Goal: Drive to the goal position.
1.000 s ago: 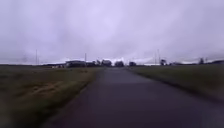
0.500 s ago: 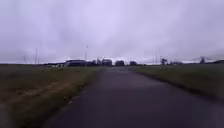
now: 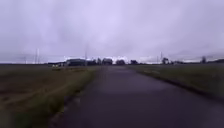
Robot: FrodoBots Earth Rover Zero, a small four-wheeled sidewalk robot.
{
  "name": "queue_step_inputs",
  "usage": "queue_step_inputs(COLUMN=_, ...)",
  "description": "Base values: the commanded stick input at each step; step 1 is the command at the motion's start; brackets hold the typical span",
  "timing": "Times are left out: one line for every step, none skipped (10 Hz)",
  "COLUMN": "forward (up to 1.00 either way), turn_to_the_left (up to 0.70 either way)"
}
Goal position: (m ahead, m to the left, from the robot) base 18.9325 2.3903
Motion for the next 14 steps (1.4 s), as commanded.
queue_step_inputs(forward=1.00, turn_to_the_left=0.00)
queue_step_inputs(forward=1.00, turn_to_the_left=-0.01)
queue_step_inputs(forward=1.00, turn_to_the_left=-0.03)
queue_step_inputs(forward=1.00, turn_to_the_left=-0.15)
queue_step_inputs(forward=1.00, turn_to_the_left=-0.07)
queue_step_inputs(forward=1.00, turn_to_the_left=0.00)
queue_step_inputs(forward=1.00, turn_to_the_left=0.00)
queue_step_inputs(forward=1.00, turn_to_the_left=0.00)
queue_step_inputs(forward=1.00, turn_to_the_left=0.00)
queue_step_inputs(forward=1.00, turn_to_the_left=0.00)
queue_step_inputs(forward=1.00, turn_to_the_left=0.00)
queue_step_inputs(forward=1.00, turn_to_the_left=0.00)
queue_step_inputs(forward=1.00, turn_to_the_left=0.00)
queue_step_inputs(forward=1.00, turn_to_the_left=0.00)
